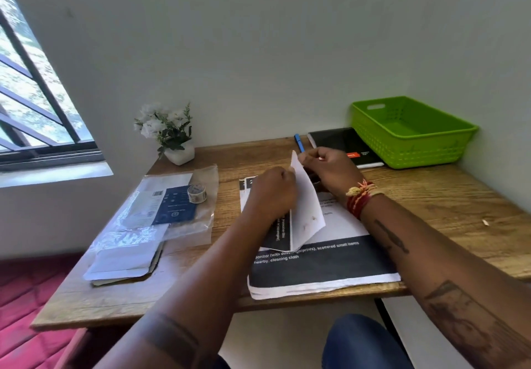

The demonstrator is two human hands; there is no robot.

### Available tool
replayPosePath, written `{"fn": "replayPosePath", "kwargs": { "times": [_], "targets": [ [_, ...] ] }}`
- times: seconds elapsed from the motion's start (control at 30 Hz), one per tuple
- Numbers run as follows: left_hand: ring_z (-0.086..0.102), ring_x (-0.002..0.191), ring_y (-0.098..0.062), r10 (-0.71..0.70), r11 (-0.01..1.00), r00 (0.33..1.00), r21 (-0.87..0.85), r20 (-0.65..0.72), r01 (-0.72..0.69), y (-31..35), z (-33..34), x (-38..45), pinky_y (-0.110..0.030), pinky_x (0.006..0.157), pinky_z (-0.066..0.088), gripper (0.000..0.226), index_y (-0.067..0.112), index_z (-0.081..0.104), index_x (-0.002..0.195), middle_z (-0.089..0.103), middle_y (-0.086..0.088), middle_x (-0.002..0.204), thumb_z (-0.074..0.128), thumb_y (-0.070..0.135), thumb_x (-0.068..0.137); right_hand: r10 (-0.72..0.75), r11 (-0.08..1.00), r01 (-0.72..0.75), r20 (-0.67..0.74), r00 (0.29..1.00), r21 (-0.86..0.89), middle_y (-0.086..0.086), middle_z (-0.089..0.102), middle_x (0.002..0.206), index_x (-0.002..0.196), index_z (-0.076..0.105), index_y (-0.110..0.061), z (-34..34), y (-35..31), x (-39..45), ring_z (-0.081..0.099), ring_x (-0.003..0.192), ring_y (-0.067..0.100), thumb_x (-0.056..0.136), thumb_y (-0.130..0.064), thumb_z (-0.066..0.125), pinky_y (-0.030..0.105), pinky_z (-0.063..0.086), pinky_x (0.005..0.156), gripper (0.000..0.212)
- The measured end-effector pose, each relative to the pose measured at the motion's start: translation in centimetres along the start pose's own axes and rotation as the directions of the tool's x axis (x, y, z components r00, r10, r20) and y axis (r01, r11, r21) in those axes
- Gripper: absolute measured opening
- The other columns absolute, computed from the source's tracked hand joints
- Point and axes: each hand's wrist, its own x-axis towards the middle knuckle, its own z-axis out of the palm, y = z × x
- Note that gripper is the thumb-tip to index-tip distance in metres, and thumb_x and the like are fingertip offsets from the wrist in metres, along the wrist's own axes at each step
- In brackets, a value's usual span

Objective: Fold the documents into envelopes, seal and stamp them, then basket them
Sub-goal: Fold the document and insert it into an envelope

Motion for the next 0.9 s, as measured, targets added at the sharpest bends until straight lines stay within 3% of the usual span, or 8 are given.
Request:
{"fn": "replayPosePath", "kwargs": {
  "times": [0.13, 0.23, 0.37, 0.43, 0.53, 0.6, 0.67, 0.9],
  "targets": [
    [0.078, 0.087, -0.024, -0.147, 0.832, 0.982, -0.521, 0.119, 0.188, -0.8, -1.2, -0.3, -0.044, 0.088, 0.062, 0.055, 0.016, 0.073, 0.106, 0.079, -0.01, 0.097, 0.042, 0.061, 0.103, -0.077, 0.995, 0.086, 0.161, 0.984, -0.048, 0.009, 0.078, 0.097, 0.106, 0.076, -0.011, 0.6, -0.1, -0.6, 0.076, 0.086, 0.022, 0.095, -0.032, 0.068, 0.019, 0.055, 0.061, 0.025],
    [0.078, 0.085, -0.023, -0.195, 0.695, 0.964, -0.668, 0.181, 0.266, -1.2, -1.7, -0.5, -0.038, 0.081, 0.064, 0.032, 0.007, 0.068, 0.112, 0.077, -0.015, 0.103, 0.049, 0.033, 0.108, -0.125, 0.965, 0.173, 0.239, 0.963, -0.195, 0.0, 0.078, 0.098, 0.106, 0.077, -0.018, 0.8, 0.2, -0.6, 0.075, 0.089, 0.016, 0.091, -0.022, 0.075, 0.023, 0.059, 0.075, 0.016],
    [0.07, 0.07, -0.028, -0.297, 0.551, 0.93, -0.757, 0.216, 0.352, -2.3, -2.4, -0.7, -0.035, 0.066, 0.057, 0.03, 0.001, 0.066, 0.109, 0.073, -0.025, 0.094, 0.049, 0.026, 0.104, -0.16, 0.927, 0.243, 0.282, 0.946, -0.287, -0.004, 0.076, 0.098, 0.102, 0.077, -0.023, 1.3, 0.4, -0.8, 0.073, 0.089, 0.015, 0.086, -0.024, 0.078, 0.037, 0.06, 0.088, 0.016],
    [0.068, 0.077, -0.034, -0.361, 0.558, 0.909, -0.732, 0.21, 0.391, -2.8, -2.8, -0.5, -0.04, 0.07, 0.057, 0.026, 0.002, 0.063, 0.108, 0.071, -0.029, 0.1, 0.053, 0.025, 0.101, -0.195, 0.862, 0.321, 0.328, 0.924, -0.392, -0.009, 0.074, 0.102, 0.103, 0.077, -0.025, 1.7, -0.1, -1.2, 0.069, 0.096, 0.009, 0.086, -0.028, 0.078, 0.032, 0.055, 0.091, 0.017],
    [0.07, 0.088, -0.03, -0.352, 0.805, 0.934, -0.489, 0.065, 0.337, -3.2, -3.5, -0.1, -0.043, 0.078, 0.06, 0.015, 0.01, 0.067, 0.108, 0.073, -0.015, 0.104, 0.059, 0.021, 0.101, -0.191, 0.79, 0.381, 0.399, 0.897, -0.479, -0.008, 0.068, 0.109, 0.109, 0.074, -0.027, 2.3, -0.4, -1.7, 0.064, 0.099, 0.009, 0.088, -0.033, 0.076, 0.029, 0.053, 0.091, 0.022],
    [0.067, 0.085, -0.019, -0.254, 0.91, 0.967, -0.336, 0.008, 0.242, -3.3, -3.7, -0.3, -0.033, 0.071, 0.057, 0.025, 0.017, 0.069, 0.124, 0.071, -0.003, 0.103, 0.057, 0.016, 0.101, -0.197, 0.751, 0.414, 0.424, 0.884, -0.514, -0.008, 0.065, 0.11, 0.111, 0.073, -0.028, 2.5, -0.2, -1.7, 0.062, 0.099, 0.009, 0.088, -0.036, 0.075, 0.028, 0.053, 0.089, 0.025],
    [0.067, 0.087, -0.017, -0.2, 0.948, 0.978, -0.264, -0.059, 0.178, -3.5, -3.7, -0.5, -0.031, 0.072, 0.056, 0.036, 0.022, 0.066, 0.133, 0.071, -0.003, 0.113, 0.056, 0.011, 0.1, -0.21, 0.713, 0.445, 0.44, 0.873, -0.541, -0.009, 0.064, 0.111, 0.111, 0.073, -0.028, 2.6, 0.1, -1.6, 0.06, 0.099, 0.008, 0.088, -0.037, 0.074, 0.026, 0.051, 0.087, 0.024],
    [0.055, 0.13, -0.027, -0.034, 0.995, 0.981, 0.086, -0.194, 0.051, -5.5, -2.1, 0.0, -0.036, 0.107, 0.042, 0.061, 0.024, 0.046, 0.152, 0.058, -0.009, 0.144, 0.066, 0.017, 0.095, -0.215, 0.671, 0.473, 0.461, 0.861, -0.571, -0.01, 0.065, 0.108, 0.104, 0.074, -0.028, 2.8, 0.1, -1.6, 0.059, 0.098, 0.008, 0.089, -0.037, 0.073, 0.025, 0.048, 0.086, 0.017]
  ]
}}
